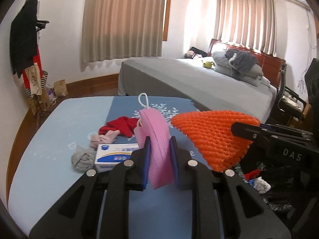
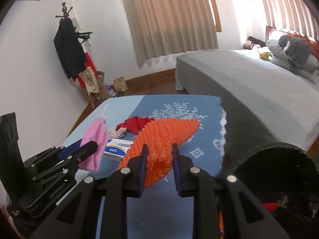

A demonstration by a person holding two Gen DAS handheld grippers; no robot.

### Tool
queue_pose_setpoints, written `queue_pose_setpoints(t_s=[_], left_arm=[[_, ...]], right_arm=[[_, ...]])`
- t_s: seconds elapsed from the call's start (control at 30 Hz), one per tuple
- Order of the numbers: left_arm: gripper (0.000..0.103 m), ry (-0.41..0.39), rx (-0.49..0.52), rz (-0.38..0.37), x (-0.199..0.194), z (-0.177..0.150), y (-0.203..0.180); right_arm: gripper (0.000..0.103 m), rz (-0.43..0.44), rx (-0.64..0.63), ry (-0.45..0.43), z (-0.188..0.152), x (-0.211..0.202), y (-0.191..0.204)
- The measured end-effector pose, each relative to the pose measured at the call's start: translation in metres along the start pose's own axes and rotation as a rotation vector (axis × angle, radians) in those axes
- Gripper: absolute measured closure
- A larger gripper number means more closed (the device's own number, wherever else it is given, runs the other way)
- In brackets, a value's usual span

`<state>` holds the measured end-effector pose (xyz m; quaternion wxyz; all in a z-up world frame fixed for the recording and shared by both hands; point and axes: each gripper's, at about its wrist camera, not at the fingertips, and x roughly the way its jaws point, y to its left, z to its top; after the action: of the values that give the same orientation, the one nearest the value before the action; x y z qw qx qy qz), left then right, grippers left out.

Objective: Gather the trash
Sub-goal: 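Carry the pink mask and orange mesh over the bin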

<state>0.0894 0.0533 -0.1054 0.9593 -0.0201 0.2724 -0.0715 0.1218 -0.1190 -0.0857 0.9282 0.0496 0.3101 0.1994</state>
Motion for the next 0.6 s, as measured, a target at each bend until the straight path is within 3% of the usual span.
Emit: queue_pose_setpoints(t_s=[0.6], left_arm=[[0.085, -0.020, 0.103, -0.185, 0.005, 0.010, -0.098]], right_arm=[[0.080, -0.173, 0.105, -0.070, -0.018, -0.073, -0.076]])
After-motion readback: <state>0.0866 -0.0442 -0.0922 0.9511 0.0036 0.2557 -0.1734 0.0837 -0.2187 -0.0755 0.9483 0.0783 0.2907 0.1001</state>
